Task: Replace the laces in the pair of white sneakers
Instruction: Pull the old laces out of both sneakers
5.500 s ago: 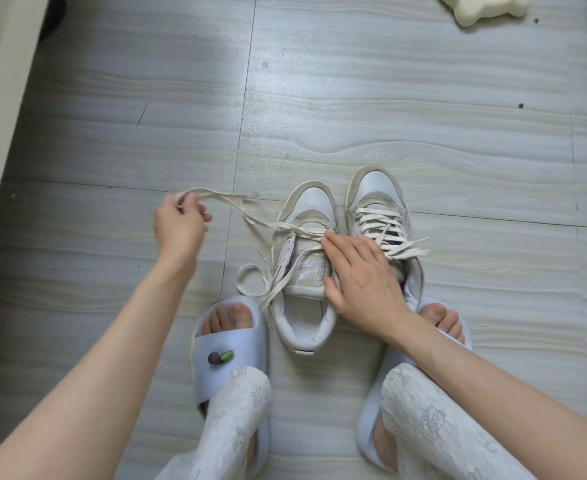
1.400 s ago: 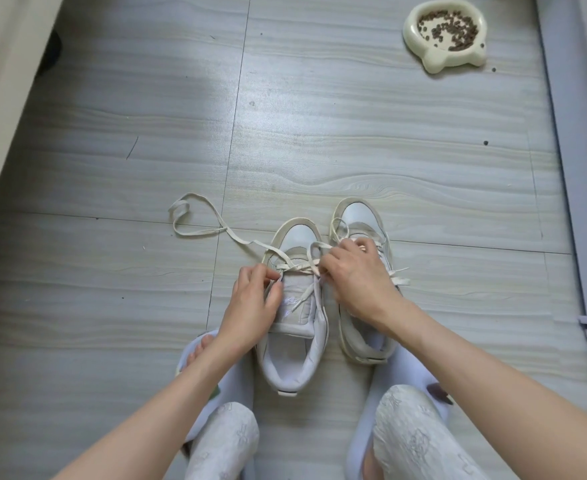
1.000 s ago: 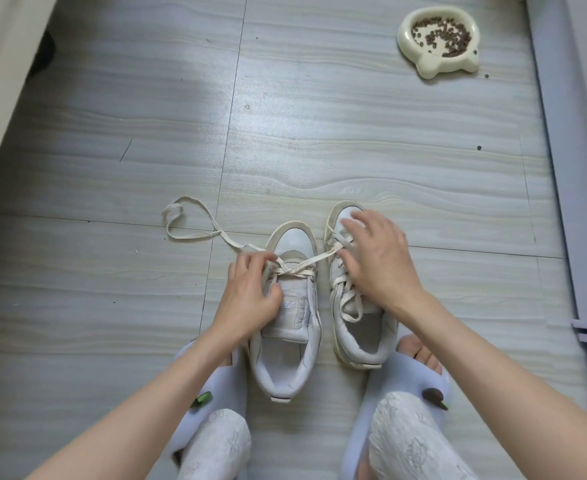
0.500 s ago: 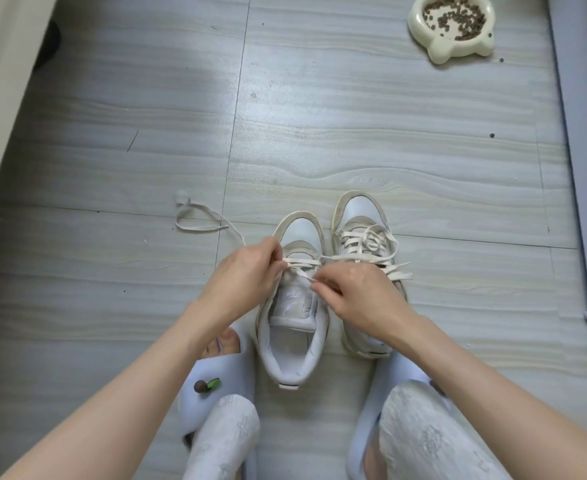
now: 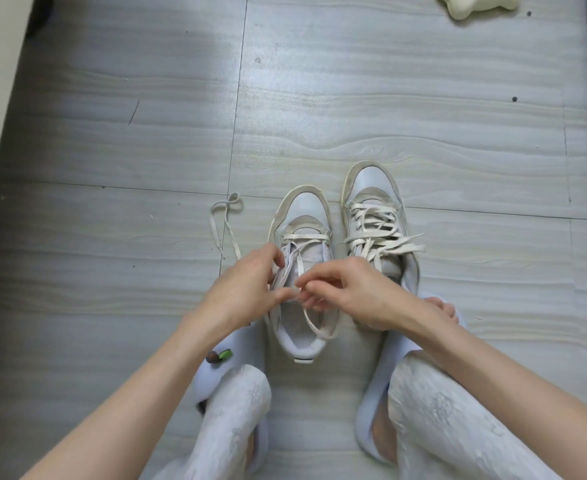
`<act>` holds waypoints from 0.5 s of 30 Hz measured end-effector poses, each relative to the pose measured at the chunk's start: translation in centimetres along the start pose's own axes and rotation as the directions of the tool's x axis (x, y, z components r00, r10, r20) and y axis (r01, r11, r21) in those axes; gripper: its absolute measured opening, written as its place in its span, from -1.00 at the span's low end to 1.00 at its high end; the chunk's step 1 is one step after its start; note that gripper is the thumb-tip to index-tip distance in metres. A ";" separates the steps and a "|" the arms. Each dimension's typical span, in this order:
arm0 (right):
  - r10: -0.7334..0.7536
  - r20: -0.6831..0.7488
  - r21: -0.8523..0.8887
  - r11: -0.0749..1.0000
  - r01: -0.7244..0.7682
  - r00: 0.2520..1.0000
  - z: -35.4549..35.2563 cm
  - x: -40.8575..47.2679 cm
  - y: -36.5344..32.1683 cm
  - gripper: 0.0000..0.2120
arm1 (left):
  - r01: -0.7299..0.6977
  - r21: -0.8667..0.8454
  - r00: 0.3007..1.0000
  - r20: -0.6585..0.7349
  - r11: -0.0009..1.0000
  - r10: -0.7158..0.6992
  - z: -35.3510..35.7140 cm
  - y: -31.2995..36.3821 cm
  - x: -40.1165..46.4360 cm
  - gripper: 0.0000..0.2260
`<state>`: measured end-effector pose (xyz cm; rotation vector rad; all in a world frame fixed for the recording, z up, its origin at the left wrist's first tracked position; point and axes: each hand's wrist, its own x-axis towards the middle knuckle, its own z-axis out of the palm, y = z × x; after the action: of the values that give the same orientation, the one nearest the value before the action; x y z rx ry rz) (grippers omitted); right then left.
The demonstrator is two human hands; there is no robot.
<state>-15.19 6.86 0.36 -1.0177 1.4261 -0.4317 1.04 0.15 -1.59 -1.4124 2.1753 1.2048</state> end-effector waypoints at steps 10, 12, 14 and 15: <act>-0.398 -0.348 -0.524 0.833 0.176 0.849 -0.6 1.3 2.4 -0.69 | -0.353 -0.066 0.907 0.222 0.933 0.358 -1.1 2.0 -2.0 -0.80; -0.415 -0.239 -0.601 0.773 0.202 0.878 -0.4 1.2 2.5 -0.66 | -0.319 -0.225 0.902 0.227 0.921 0.367 -0.5 2.4 -1.5 -0.67; -0.429 -0.165 -0.707 0.680 0.196 0.888 0.0 1.0 2.9 -0.67 | -0.274 -0.281 0.962 -0.059 0.920 0.268 -0.1 1.8 0.6 -0.71; -0.429 -0.152 -0.746 0.641 0.181 0.891 0.1 0.9 3.1 -0.68 | -0.261 -0.232 0.952 -0.224 0.937 0.210 0.0 1.2 1.9 -0.77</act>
<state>-15.89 7.86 -2.60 -1.9364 1.7667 -0.2816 -0.92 -0.83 -2.22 -1.4531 2.4530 1.5449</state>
